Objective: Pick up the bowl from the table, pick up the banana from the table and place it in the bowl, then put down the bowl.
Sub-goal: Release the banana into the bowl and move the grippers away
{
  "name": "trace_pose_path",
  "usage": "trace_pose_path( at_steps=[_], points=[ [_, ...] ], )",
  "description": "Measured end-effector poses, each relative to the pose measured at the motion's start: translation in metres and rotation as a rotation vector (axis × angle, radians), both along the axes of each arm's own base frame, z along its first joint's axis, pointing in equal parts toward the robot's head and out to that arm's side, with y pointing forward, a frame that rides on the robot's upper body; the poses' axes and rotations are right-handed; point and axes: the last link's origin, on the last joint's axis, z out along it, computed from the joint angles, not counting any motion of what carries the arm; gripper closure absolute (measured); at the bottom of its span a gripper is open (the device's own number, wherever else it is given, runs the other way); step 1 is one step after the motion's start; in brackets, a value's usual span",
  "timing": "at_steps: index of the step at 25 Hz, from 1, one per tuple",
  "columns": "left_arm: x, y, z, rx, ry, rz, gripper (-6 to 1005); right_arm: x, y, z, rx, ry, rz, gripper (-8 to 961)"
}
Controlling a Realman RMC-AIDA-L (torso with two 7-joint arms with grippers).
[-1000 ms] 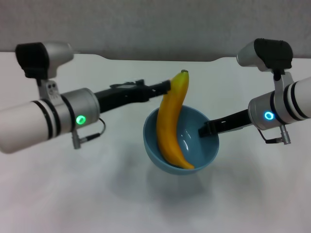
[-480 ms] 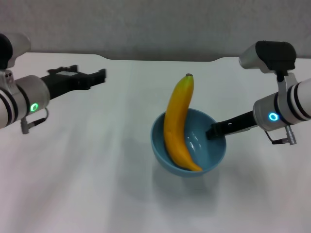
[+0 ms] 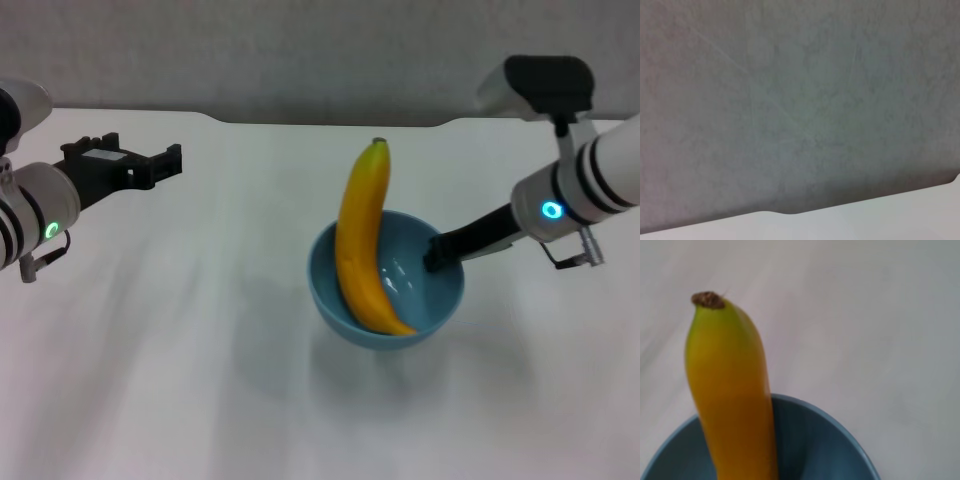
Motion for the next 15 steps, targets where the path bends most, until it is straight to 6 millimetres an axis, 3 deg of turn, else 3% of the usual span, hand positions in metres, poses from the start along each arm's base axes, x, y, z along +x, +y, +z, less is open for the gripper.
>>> trace_pose_path(
  at_steps=[7, 15],
  points=[
    [0.005, 0.0, -0.006, 0.01, 0.008, -0.012, 107, 0.0, -0.009, -0.022, -0.046, -0.041, 0.019, 918],
    [0.001, -0.002, -0.006, 0.014, -0.006, 0.006, 108, 0.005, -0.015, -0.031, -0.053, -0.027, 0.013, 917]
  ],
)
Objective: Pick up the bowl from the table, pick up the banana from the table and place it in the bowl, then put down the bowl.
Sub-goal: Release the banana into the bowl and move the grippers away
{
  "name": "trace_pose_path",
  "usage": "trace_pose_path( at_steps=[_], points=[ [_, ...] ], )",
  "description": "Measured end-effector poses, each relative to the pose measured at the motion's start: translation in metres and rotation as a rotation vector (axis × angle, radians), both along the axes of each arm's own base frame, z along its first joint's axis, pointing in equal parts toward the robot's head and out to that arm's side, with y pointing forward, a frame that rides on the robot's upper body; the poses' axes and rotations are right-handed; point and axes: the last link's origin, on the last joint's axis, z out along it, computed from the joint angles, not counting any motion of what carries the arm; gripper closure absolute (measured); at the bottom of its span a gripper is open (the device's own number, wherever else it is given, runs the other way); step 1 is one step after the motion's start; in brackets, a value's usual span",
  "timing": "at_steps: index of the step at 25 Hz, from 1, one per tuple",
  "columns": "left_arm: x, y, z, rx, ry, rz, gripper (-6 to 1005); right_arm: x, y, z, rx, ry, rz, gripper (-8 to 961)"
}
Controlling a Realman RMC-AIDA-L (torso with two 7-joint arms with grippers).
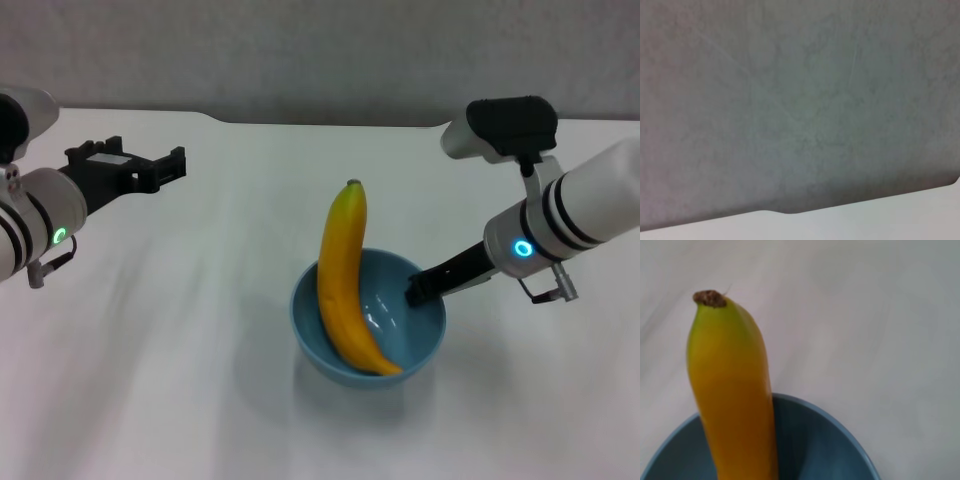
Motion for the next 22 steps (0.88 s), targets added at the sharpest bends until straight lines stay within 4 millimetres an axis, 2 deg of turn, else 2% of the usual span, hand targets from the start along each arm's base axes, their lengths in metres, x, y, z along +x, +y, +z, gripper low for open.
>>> trace_pose_path(
  at_steps=[10, 22],
  points=[
    [-0.004, -0.004, -0.003, -0.005, -0.013, 0.014, 108, 0.005, -0.012, -0.011, -0.038, 0.017, -0.007, 917],
    [-0.009, -0.007, -0.003, -0.001, -0.033, 0.034, 109, 0.021, -0.018, -0.009, -0.029, 0.01, -0.036, 917]
  ],
)
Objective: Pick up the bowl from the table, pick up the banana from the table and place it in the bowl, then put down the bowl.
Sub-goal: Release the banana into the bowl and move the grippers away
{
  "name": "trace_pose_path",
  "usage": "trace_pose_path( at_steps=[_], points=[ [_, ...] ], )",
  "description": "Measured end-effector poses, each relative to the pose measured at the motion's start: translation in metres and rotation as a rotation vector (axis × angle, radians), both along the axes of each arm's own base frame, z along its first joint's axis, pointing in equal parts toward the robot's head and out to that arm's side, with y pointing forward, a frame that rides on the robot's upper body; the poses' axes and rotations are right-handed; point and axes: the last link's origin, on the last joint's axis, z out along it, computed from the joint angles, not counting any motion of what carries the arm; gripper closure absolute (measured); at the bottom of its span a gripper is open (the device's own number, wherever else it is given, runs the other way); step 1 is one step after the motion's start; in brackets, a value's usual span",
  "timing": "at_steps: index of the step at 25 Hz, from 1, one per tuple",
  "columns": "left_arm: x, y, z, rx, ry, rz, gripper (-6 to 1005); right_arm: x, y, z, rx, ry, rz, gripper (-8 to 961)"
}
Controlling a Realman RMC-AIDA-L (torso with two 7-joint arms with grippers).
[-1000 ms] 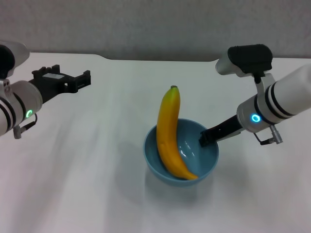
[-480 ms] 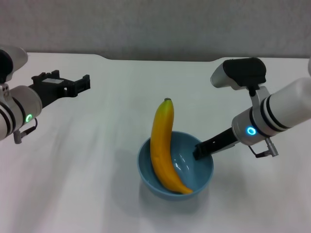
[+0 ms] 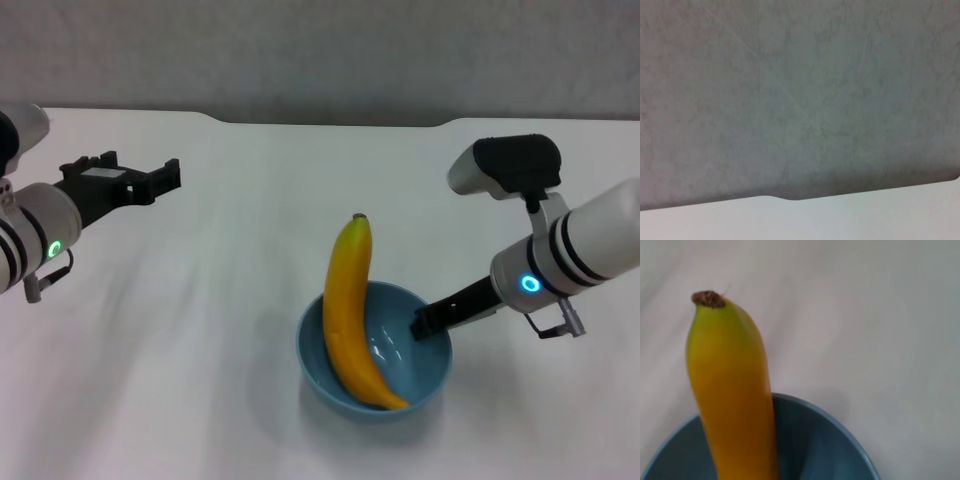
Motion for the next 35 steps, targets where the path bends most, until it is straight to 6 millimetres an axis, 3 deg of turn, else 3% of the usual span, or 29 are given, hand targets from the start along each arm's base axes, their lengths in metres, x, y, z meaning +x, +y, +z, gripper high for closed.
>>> trace_pose_path(
  at_steps=[16, 28, 35],
  points=[
    [-0.006, -0.004, 0.001, 0.009, -0.013, 0.02, 110, 0.005, 0.003, 0.004, 0.042, 0.004, -0.004, 916],
    [-0.012, -0.006, 0.003, 0.019, -0.019, 0.035, 111, 0.012, 0.002, 0.007, 0.059, -0.001, 0.0, 781],
    [-0.017, -0.009, 0.004, 0.02, -0.017, 0.047, 111, 0.014, 0.001, 0.012, 0.069, 0.004, 0.057, 607]
  ],
)
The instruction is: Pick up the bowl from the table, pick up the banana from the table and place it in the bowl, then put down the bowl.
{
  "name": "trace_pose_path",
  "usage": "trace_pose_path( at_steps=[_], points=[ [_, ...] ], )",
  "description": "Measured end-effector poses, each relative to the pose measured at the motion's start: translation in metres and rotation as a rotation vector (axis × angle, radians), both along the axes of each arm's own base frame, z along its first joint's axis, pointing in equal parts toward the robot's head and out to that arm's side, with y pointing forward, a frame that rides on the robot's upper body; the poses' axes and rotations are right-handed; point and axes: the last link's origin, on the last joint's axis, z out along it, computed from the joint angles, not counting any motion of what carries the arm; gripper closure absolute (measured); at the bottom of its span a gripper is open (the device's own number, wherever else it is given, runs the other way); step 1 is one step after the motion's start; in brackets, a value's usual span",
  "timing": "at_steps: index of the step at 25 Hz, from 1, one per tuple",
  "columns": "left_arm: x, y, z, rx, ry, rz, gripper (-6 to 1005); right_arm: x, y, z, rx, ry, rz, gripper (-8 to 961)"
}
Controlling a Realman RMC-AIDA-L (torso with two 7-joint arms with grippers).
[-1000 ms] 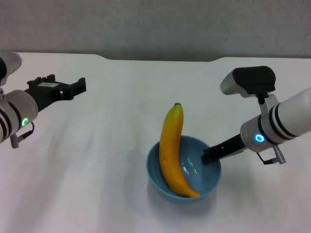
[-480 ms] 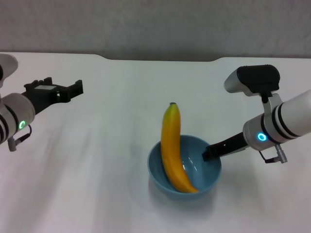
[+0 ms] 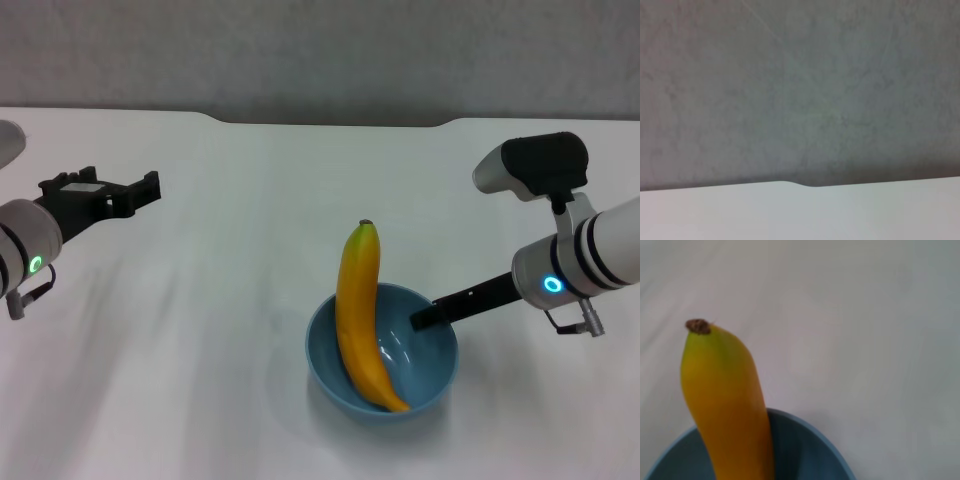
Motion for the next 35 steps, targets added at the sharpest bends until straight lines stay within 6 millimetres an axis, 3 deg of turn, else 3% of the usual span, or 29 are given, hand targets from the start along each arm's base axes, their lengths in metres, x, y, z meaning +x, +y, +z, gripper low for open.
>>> trace_pose_path(
  at_steps=[3, 9, 11, 18, 20, 26, 35],
  points=[
    [-0.002, -0.001, 0.0, 0.001, 0.0, 0.004, 111, -0.003, 0.0, 0.004, 0.008, 0.011, 0.032, 532],
    [-0.007, -0.003, 0.002, 0.013, 0.009, 0.015, 111, -0.013, -0.002, 0.019, 0.033, 0.056, 0.08, 285],
    [-0.013, -0.005, 0.003, 0.014, 0.009, 0.031, 112, -0.012, -0.002, 0.029, 0.063, 0.08, 0.081, 59],
    [-0.022, -0.007, 0.004, 0.017, -0.002, 0.064, 112, -0.007, -0.009, 0.066, 0.205, 0.145, 0.135, 48],
    [-0.022, -0.007, 0.004, 0.017, -0.014, 0.066, 112, -0.008, -0.017, 0.084, 0.3, 0.211, 0.194, 48],
    [-0.025, -0.009, 0.007, 0.032, -0.063, 0.085, 115, -0.001, -0.035, 0.11, 0.462, 0.308, 0.318, 49],
    [-0.022, -0.011, 0.006, 0.028, -0.082, 0.081, 116, 0.026, -0.053, 0.118, 0.691, 0.426, 0.522, 50]
  ],
)
